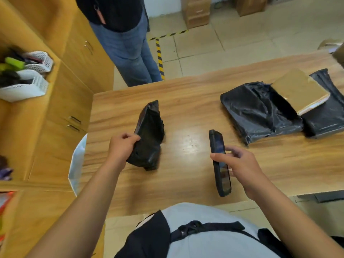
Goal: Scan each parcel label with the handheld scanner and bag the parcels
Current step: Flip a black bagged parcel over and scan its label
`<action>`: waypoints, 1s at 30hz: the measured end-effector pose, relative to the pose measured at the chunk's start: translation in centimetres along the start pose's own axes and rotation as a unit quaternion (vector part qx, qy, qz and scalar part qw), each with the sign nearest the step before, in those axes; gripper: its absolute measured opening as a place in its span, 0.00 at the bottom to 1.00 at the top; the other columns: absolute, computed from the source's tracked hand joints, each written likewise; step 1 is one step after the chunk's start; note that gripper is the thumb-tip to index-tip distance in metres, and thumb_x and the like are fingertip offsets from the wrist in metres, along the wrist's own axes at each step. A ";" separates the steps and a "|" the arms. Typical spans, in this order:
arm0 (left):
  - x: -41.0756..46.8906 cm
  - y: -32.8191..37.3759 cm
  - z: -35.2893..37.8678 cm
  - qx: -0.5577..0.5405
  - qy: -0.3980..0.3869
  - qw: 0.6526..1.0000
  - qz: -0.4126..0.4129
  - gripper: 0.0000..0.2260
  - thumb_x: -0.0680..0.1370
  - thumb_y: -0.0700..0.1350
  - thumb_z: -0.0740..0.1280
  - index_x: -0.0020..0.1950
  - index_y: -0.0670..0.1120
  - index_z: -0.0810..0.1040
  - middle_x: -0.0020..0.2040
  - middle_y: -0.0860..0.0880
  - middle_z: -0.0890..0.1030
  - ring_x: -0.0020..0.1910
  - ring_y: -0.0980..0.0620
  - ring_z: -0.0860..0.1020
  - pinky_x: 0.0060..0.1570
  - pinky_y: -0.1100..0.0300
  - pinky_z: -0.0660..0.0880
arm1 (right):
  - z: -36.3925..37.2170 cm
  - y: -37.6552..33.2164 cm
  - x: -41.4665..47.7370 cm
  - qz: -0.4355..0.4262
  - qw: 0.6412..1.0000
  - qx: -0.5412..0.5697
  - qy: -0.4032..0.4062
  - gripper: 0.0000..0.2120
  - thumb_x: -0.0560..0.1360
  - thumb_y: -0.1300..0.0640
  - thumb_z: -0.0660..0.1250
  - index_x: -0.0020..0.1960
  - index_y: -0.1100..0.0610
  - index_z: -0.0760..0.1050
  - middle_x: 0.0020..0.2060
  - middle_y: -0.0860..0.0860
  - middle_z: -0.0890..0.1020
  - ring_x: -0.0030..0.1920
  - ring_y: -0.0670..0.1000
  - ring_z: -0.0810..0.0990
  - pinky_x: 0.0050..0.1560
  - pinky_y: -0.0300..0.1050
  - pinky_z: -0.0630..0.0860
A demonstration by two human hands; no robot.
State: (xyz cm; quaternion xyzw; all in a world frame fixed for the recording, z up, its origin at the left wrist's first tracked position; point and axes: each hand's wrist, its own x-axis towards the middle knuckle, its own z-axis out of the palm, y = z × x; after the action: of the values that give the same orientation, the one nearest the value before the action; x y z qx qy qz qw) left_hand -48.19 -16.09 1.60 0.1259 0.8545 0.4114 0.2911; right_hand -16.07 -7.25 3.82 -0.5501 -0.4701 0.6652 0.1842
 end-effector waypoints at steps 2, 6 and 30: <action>-0.4 0.3 -0.2 0.075 0.049 0.994 0.068 0.06 0.71 0.45 0.73 0.34 0.50 0.79 0.36 0.52 0.81 0.39 0.50 0.79 0.35 0.57 0.71 | 0.7 -0.3 0.3 -0.002 1.000 -0.003 -0.015 0.18 0.68 0.54 0.80 0.57 0.51 0.82 0.40 0.55 0.83 0.37 0.50 0.85 0.41 0.51 0.80; -2.8 -0.7 2.3 0.313 0.014 0.936 0.159 0.05 0.72 0.48 0.71 0.38 0.53 0.76 0.43 0.55 0.79 0.42 0.50 0.77 0.38 0.57 0.71 | 2.0 -0.7 0.5 -0.013 0.999 -0.016 -0.031 0.19 0.68 0.53 0.80 0.57 0.51 0.82 0.40 0.55 0.82 0.33 0.46 0.84 0.34 0.44 0.80; -3.4 -6.2 11.3 0.547 -0.230 0.797 0.113 0.40 0.81 0.52 0.60 0.78 0.57 0.31 0.78 0.50 0.29 0.77 0.41 0.31 0.71 0.28 0.44 | 0.0 0.7 -0.9 -0.008 0.999 0.032 0.006 0.18 0.67 0.55 0.81 0.53 0.46 0.79 0.34 0.49 0.81 0.31 0.41 0.84 0.24 0.32 0.74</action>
State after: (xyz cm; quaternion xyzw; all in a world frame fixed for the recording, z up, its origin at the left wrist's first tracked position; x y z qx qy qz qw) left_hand -38.52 -14.43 -7.48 0.4506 0.8249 -0.1358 0.3132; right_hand -15.55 -8.28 3.75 -0.5445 -0.4514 0.6750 0.2100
